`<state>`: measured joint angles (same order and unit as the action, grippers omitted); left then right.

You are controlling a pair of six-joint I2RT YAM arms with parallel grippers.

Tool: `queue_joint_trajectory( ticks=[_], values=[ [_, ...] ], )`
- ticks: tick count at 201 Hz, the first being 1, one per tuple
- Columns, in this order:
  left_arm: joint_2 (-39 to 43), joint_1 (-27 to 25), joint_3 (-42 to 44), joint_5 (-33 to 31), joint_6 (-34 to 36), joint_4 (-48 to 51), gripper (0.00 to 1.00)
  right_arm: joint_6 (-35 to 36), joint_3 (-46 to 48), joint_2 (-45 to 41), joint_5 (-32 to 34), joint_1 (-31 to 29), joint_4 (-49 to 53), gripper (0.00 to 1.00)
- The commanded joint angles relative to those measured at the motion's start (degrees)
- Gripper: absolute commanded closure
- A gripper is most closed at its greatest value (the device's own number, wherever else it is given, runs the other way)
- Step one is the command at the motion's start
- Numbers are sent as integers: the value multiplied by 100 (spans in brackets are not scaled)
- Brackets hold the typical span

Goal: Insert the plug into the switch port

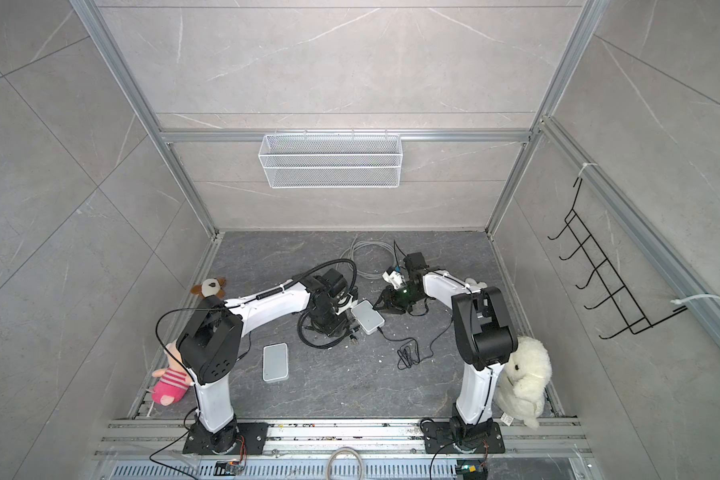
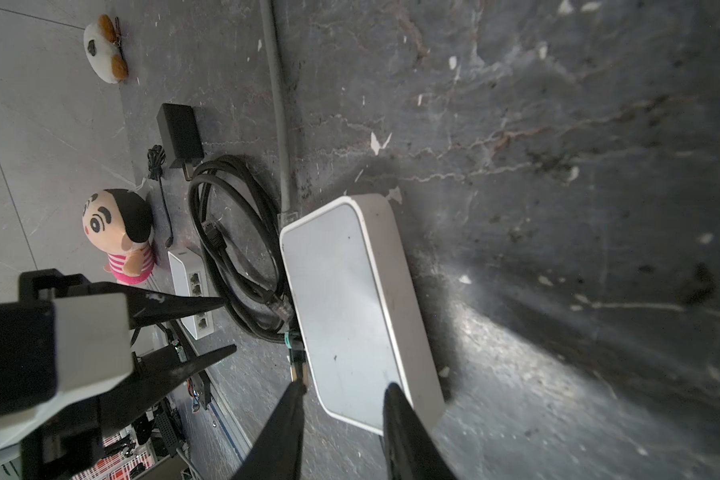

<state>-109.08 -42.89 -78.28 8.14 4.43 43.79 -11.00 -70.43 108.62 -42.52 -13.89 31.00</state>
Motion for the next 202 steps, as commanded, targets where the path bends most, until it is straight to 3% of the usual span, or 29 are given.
queue_joint_trajectory(
  ticks=[1,105,143,202],
  values=[
    [118,-44,140,-25,12,-502,60,-44,12,-122,-71,-9,4,65],
    [-397,-35,217,-106,223,-1328,68,-51,-36,-6,-133,-18,38,66],
    [-437,-25,277,16,465,-1382,84,-31,-23,9,-151,-28,74,67],
    [-229,189,1,487,797,-1196,95,-85,-59,-103,-280,-84,33,69]
  ],
)
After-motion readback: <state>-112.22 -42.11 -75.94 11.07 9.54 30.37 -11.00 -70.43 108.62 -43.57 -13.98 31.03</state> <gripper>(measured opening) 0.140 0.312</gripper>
